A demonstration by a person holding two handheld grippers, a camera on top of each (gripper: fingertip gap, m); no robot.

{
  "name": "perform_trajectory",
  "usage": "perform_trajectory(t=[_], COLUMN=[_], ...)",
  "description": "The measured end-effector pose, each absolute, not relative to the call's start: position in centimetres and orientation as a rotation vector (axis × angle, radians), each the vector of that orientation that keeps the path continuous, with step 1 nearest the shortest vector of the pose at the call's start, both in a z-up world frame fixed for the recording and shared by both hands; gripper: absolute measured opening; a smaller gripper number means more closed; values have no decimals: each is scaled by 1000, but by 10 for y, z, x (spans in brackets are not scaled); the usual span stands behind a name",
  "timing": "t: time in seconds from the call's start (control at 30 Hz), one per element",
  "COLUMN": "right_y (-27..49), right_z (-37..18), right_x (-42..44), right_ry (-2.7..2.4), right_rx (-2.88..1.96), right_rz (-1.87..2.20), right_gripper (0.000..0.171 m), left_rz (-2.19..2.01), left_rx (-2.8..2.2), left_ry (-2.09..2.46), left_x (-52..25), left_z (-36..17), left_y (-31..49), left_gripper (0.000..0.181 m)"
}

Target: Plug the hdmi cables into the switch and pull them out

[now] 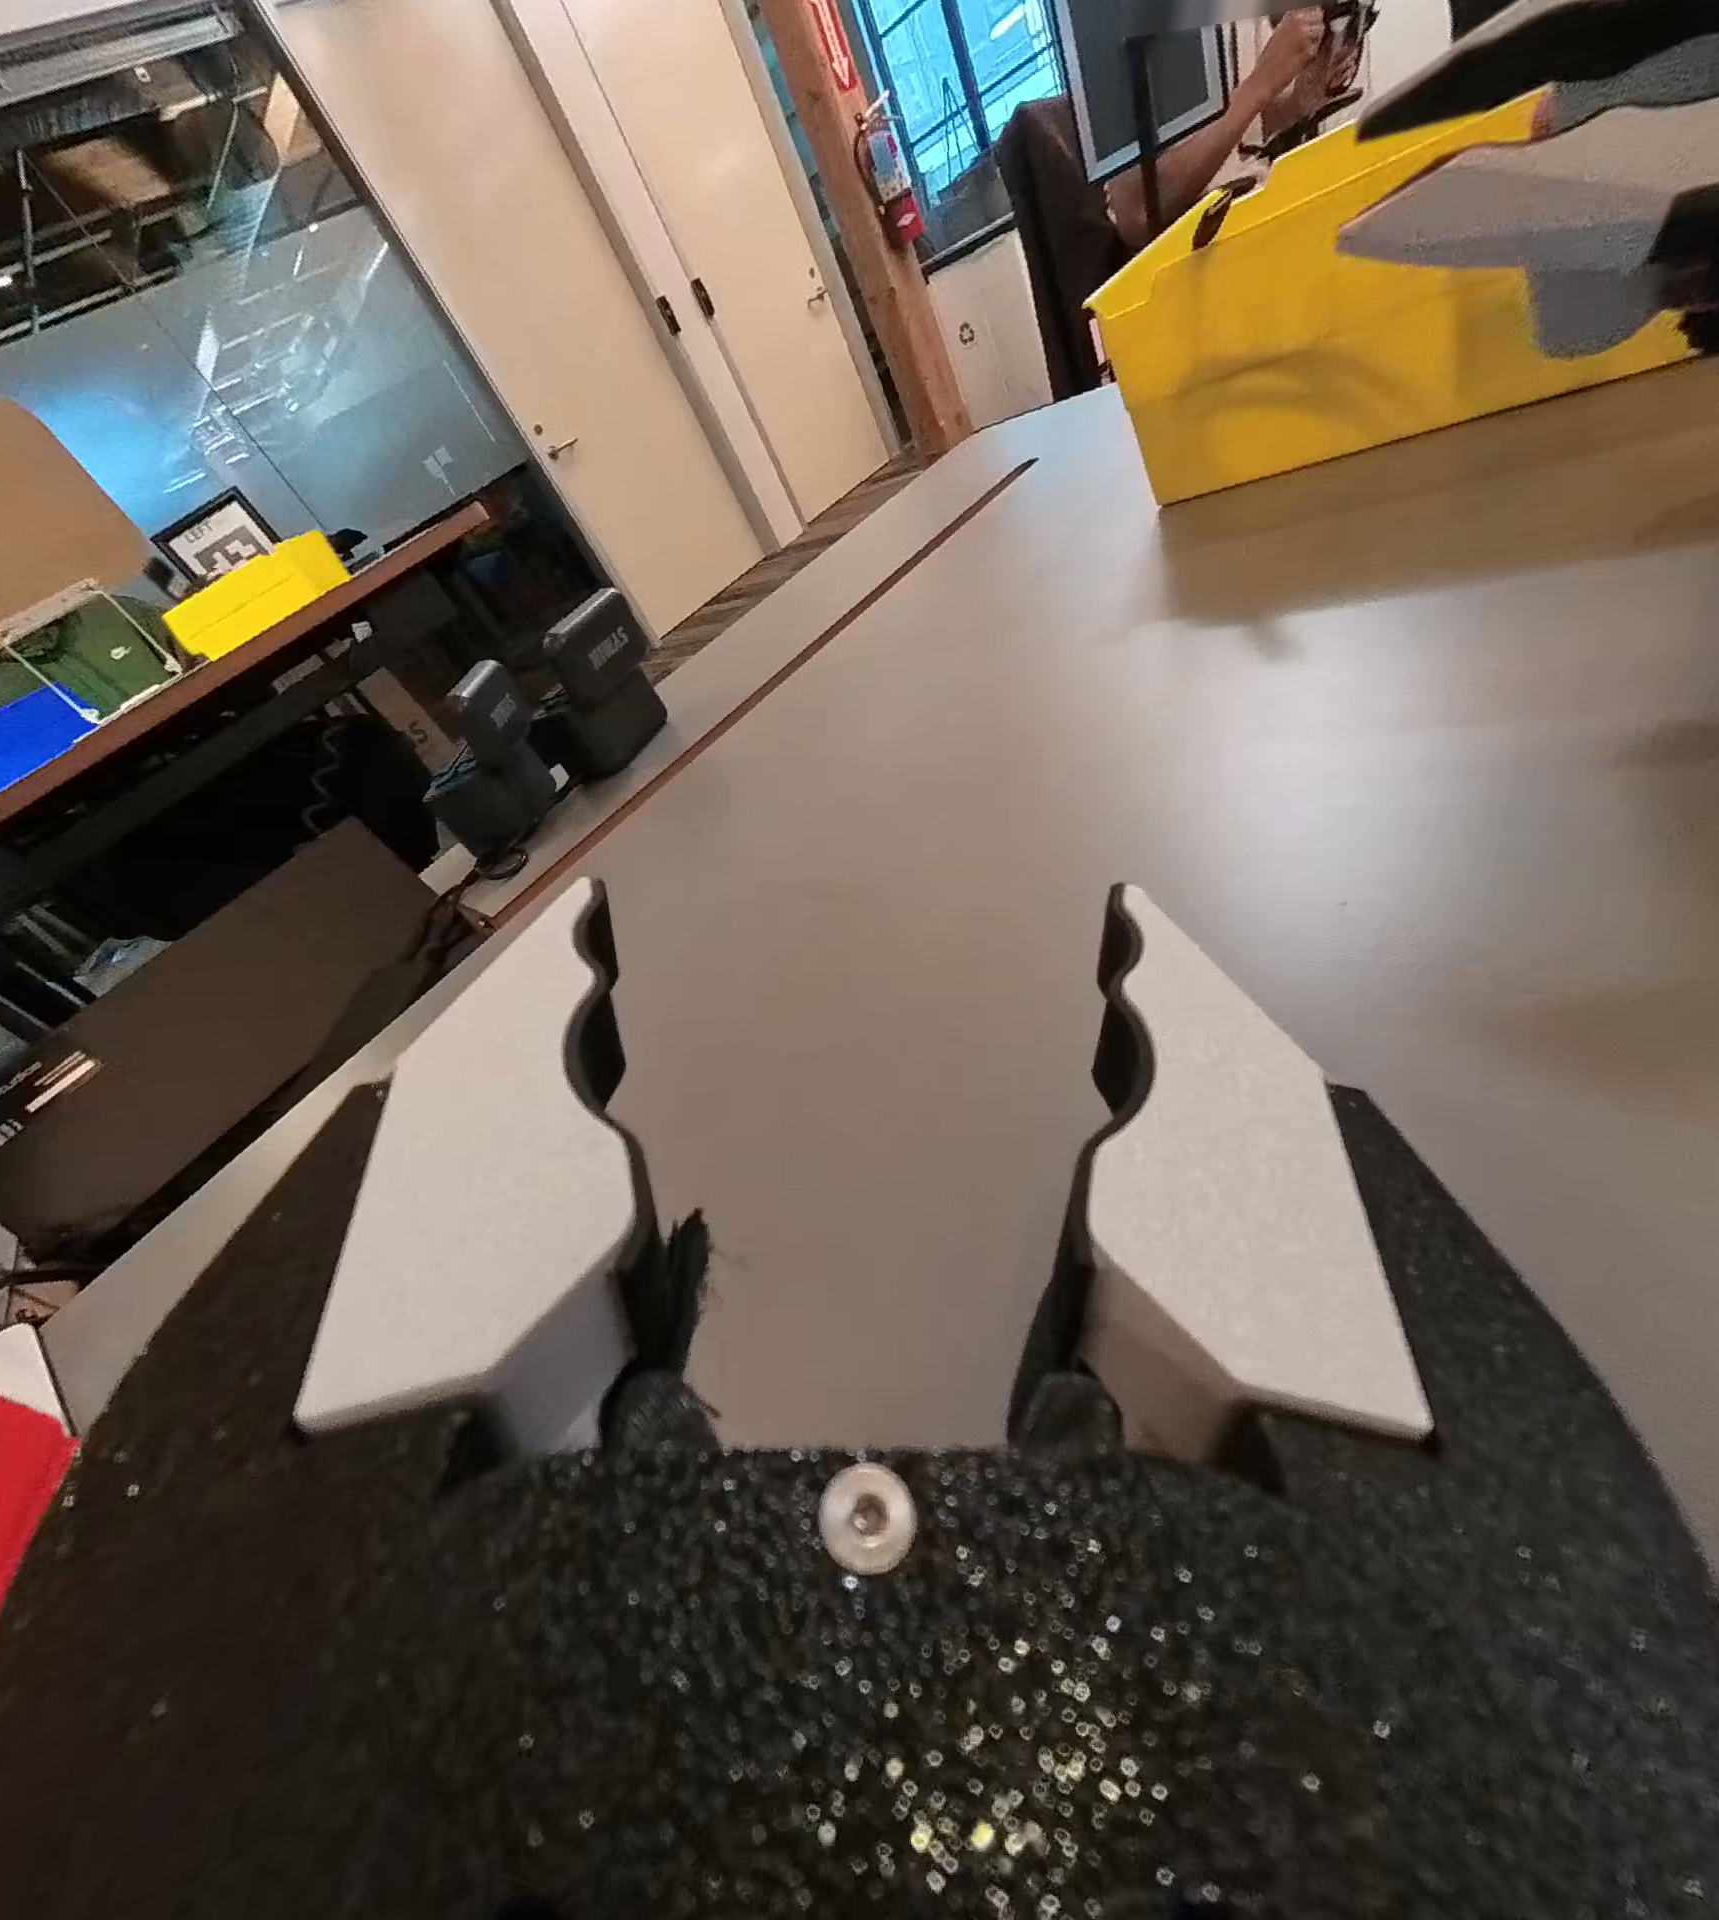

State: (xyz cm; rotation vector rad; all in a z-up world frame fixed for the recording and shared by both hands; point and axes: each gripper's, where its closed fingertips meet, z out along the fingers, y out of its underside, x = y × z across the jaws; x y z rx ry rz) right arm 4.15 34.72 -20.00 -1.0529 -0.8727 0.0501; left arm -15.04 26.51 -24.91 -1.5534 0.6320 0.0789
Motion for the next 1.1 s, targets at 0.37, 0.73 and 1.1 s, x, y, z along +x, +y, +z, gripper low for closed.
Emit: perform_trajectory(t=[0.37,0.73,1.1], right_y=[366,366,339], right_z=[-217,-218,-151], right_x=[49,55,92], right_ry=[-832,-838,-802], right_rx=[-1187,-1180,-1034], right_rz=[164,132,134], right_gripper=[17,18,29], left_rz=[85,-10,237], left_rx=[-1554,-1425,-1439], left_ry=[643,854,404], left_x=[-149,-119,-183], left_z=[-250,-251,-164], left_y=[265,238,171], left_gripper=[88,30,100])
